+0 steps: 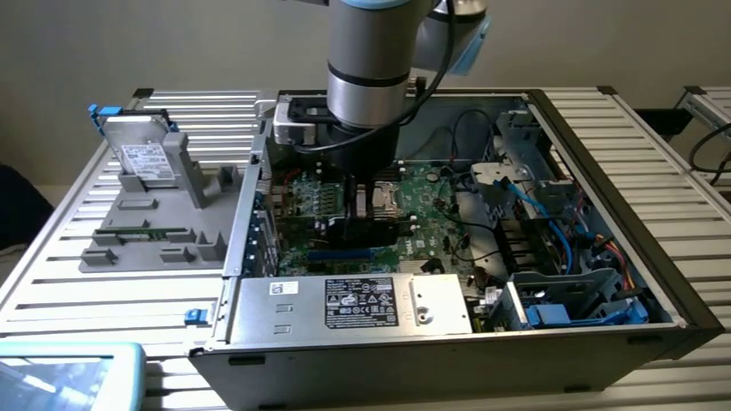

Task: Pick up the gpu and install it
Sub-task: 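Insert the gpu into the slot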

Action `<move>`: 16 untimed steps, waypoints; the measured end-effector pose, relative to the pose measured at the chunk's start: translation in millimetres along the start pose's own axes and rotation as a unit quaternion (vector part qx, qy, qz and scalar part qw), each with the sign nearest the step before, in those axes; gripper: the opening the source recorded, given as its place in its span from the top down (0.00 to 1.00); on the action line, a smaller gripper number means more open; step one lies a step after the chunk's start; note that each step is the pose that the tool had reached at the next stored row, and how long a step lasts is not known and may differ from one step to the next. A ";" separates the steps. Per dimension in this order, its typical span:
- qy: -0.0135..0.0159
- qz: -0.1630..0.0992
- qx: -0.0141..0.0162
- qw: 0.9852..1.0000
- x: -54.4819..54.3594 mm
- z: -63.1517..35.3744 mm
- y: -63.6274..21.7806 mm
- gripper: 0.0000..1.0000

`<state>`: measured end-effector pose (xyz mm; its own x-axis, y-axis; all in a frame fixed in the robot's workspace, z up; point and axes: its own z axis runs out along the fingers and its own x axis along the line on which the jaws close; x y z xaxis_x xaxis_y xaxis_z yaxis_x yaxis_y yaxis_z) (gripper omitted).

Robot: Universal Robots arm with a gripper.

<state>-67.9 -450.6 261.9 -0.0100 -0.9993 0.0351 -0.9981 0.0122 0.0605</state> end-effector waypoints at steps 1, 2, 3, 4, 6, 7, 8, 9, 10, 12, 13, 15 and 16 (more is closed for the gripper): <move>0.000 0.000 0.000 1.000 0.0 0.5 0.1 0.72; 0.000 0.001 -0.001 1.000 -0.1 1.0 0.2 0.72; 0.000 0.001 -0.001 1.000 -0.1 1.5 0.3 0.72; 0.000 0.002 -0.002 1.000 0.0 1.8 0.4 0.72; 0.000 0.004 -0.003 1.000 0.4 2.5 0.3 0.72; 0.000 0.005 -0.003 1.000 0.5 2.7 0.3 0.72; 0.000 0.005 -0.003 1.000 0.6 2.9 0.3 0.72; 0.000 0.006 -0.003 1.000 0.6 3.1 0.2 0.72; 0.000 0.006 -0.003 1.000 0.7 3.4 0.2 0.72; -0.001 0.007 -0.004 1.000 1.0 3.9 0.1 0.72; -0.001 0.007 -0.005 1.000 1.3 4.0 0.1 0.72; 0.000 0.008 -0.007 1.000 1.5 4.3 0.2 0.72; 0.000 0.008 -0.008 1.000 1.6 4.4 0.2 0.72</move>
<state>-68.4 -452.3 257.5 -0.0256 -0.9991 0.0352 -0.9967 0.0282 0.0756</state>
